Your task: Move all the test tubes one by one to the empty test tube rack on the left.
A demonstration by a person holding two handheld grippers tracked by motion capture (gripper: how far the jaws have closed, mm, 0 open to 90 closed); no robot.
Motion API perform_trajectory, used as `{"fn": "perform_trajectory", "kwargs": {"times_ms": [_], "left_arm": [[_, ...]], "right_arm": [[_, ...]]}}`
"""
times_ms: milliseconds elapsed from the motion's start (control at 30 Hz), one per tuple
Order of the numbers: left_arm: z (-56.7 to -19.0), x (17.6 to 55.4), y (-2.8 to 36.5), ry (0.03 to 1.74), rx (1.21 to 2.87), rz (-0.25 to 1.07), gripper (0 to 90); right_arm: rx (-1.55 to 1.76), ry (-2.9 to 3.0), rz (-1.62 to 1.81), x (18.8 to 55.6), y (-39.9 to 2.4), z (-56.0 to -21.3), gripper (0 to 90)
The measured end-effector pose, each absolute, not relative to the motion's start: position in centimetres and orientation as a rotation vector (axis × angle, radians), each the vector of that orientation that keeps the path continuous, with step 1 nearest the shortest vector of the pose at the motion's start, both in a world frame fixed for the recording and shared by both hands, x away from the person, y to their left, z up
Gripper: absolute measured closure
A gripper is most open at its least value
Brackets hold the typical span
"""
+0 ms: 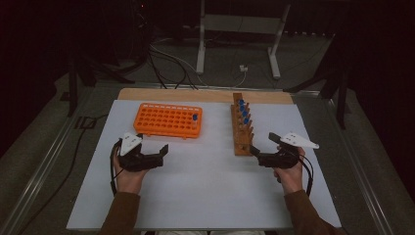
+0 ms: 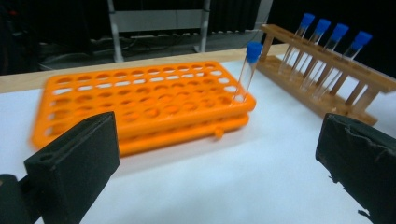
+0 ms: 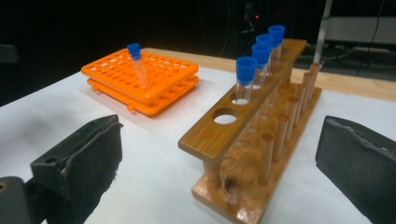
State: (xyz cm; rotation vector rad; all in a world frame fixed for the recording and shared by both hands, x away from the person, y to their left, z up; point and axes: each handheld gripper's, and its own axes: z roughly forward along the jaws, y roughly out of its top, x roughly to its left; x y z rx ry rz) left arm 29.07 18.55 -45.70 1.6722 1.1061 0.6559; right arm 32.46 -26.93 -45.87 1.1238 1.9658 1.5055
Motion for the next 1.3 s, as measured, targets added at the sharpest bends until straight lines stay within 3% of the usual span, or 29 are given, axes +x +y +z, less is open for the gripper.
{"fn": "perform_trajectory", "kwargs": {"times_ms": [500,933,1100,1300], "left_arm": [[-47.3,26.8,20.7,1.198,1.607,0.753,0.7],[-47.9,26.6,20.6,1.234,1.577,0.730,0.7],[-48.0,26.6,20.5,1.233,1.585,0.730,0.7],[-48.2,26.7,20.6,1.247,1.585,0.712,0.7]], "right_arm": [[1.114,1.936,1.508,34.1,-26.9,-44.6,0.9],[1.160,1.998,1.399,38.2,-24.8,-44.4,6.9],[1.204,2.036,1.321,39.7,-23.9,-45.8,18.9],[1.160,2.026,1.279,40.3,-23.2,-46.7,53.1]]}}
